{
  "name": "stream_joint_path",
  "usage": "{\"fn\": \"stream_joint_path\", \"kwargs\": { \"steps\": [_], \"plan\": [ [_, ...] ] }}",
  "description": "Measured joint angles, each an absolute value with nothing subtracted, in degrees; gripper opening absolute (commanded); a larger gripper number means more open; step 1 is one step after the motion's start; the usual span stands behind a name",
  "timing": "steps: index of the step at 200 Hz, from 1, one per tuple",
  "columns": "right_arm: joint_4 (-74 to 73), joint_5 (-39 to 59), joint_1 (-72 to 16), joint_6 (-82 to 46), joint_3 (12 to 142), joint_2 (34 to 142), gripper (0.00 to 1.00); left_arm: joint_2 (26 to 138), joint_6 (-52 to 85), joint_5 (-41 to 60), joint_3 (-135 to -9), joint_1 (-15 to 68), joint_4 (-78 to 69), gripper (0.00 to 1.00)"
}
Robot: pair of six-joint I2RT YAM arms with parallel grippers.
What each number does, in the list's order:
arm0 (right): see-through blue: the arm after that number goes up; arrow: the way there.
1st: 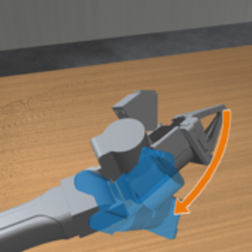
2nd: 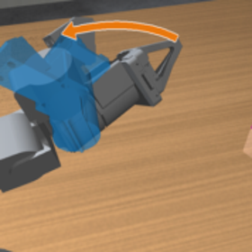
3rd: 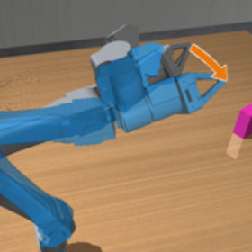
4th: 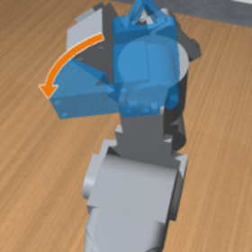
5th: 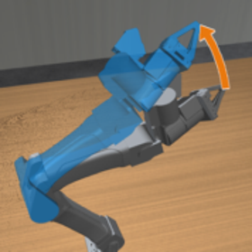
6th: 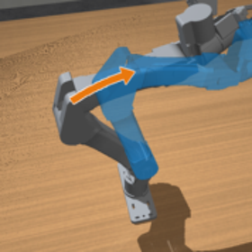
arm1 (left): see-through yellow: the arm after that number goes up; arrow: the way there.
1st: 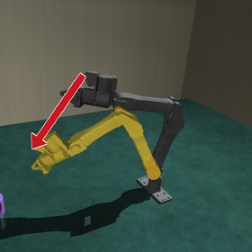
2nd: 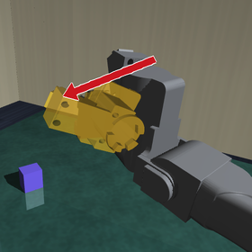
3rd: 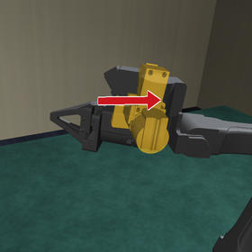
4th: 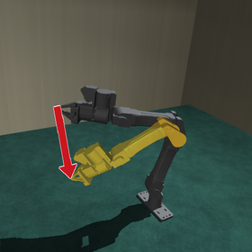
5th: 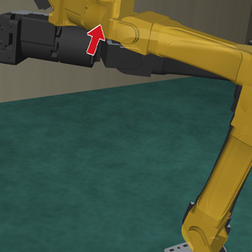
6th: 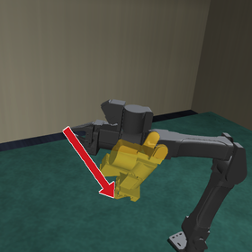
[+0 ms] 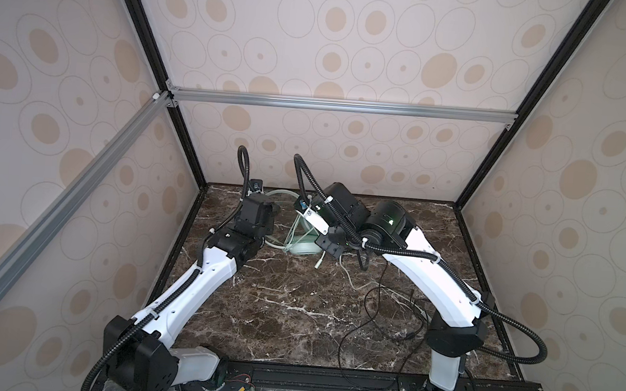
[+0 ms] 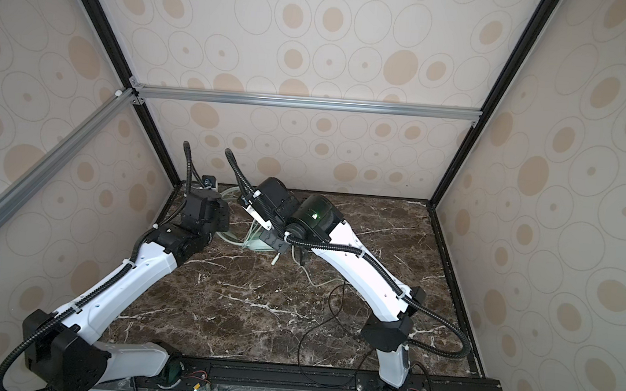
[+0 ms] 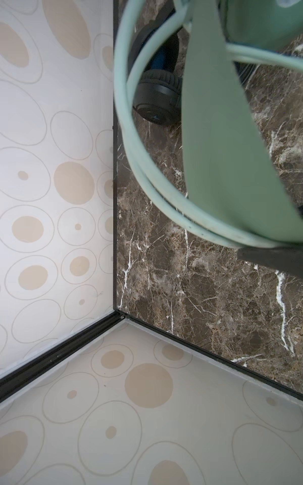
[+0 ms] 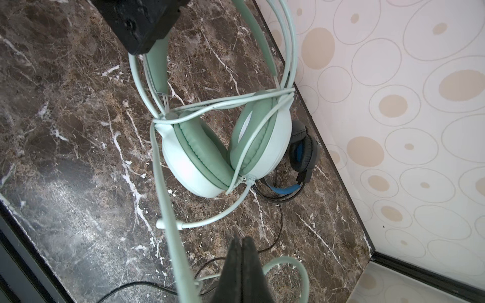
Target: Wrap the headphones
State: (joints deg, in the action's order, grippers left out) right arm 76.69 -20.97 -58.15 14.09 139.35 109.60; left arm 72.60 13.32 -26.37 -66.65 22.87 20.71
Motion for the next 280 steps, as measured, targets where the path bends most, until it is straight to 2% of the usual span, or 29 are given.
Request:
{"fn": "stream_joint_path", "kwargs": {
  "steps": [28, 77, 133, 200, 226, 280],
  "plan": [
    [74.5, -19.2, -56.6, 18.1, 136.0, 108.5, 0.00, 70.3, 9.6, -24.0, -65.9, 23.3, 21.5, 0.00],
    [72.3, -14.6, -49.9, 21.2, 135.0, 108.2, 0.00, 65.3, 5.9, -14.2, -63.2, 24.3, 21.5, 0.00],
    [68.5, -9.2, -47.0, 19.0, 134.1, 108.4, 0.00, 61.2, 5.6, -7.5, -61.8, 24.8, 20.4, 0.00],
    [60.1, -5.0, -41.8, 14.1, 121.2, 107.6, 0.02, 59.8, 6.8, -3.9, -60.9, 24.8, 19.2, 0.00],
    [57.9, -2.9, -41.0, 12.7, 119.0, 106.1, 0.05, 59.8, 7.3, -2.5, -60.9, 24.8, 18.6, 0.00],
    [48.4, 1.9, -36.7, 8.3, 108.1, 98.2, 0.18, 59.7, 7.8, 0.9, -61.0, 24.8, 19.5, 0.00]
  ]
}}
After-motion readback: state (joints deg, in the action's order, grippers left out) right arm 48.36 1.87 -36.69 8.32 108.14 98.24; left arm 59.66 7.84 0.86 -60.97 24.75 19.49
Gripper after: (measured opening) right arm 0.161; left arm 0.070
